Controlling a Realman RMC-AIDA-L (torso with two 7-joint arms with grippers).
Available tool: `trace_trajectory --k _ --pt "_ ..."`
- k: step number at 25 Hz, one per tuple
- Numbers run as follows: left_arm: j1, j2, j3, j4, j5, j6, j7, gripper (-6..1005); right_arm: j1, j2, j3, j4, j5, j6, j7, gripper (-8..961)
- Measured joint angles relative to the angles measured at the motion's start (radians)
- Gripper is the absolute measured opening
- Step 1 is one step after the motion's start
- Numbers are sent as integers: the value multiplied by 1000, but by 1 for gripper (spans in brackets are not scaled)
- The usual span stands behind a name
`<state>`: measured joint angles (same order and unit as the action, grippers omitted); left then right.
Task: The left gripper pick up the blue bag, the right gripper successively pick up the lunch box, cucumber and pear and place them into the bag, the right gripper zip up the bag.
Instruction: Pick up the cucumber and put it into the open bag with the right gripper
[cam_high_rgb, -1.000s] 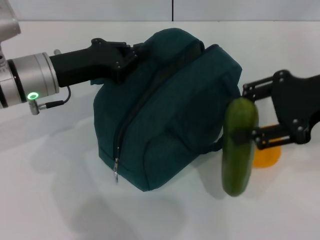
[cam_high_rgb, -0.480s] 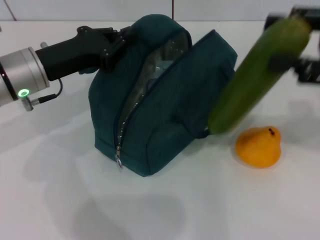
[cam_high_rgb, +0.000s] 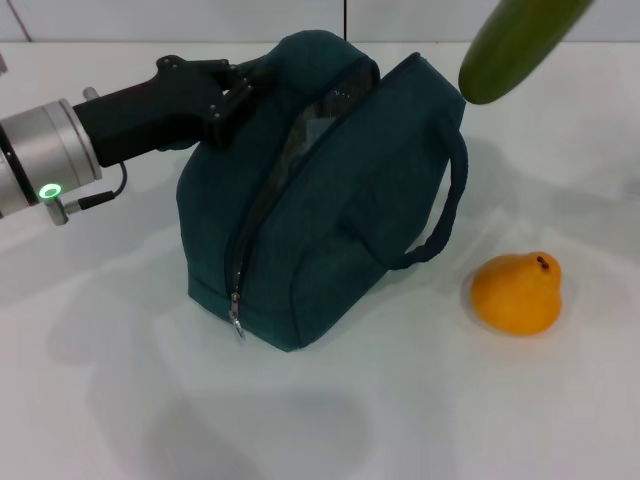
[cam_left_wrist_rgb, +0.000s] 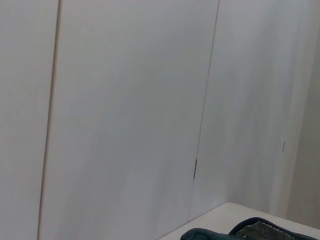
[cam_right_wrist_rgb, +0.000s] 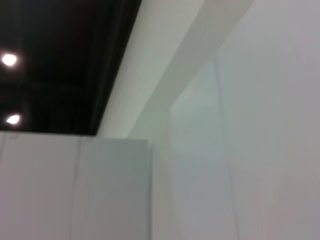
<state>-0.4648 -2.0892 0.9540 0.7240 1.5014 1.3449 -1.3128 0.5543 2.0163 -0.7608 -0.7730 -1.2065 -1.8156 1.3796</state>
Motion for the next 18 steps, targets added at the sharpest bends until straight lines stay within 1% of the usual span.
trace_trajectory --k 5,7,10,12,14,18 --pt "-2 0 0 0 -1 12 15 45 91 -6 -18 112 -21 57 -24 579" --pt "-3 0 0 0 -3 22 23 45 111 -5 -42 125 -29 96 -26 579" --pt "-3 0 0 0 -13 34 27 45 137 0 -109 138 -26 173 -26 579" --pt "-3 0 1 0 -15 38 29 45 146 0 -123 147 -23 194 -26 579" --pt "-4 0 1 -3 -15 39 38 45 185 3 -162 195 -19 264 -30 580" --pt "-7 0 2 -10 -16 39 49 45 221 4 -176 249 -19 278 -54 585"
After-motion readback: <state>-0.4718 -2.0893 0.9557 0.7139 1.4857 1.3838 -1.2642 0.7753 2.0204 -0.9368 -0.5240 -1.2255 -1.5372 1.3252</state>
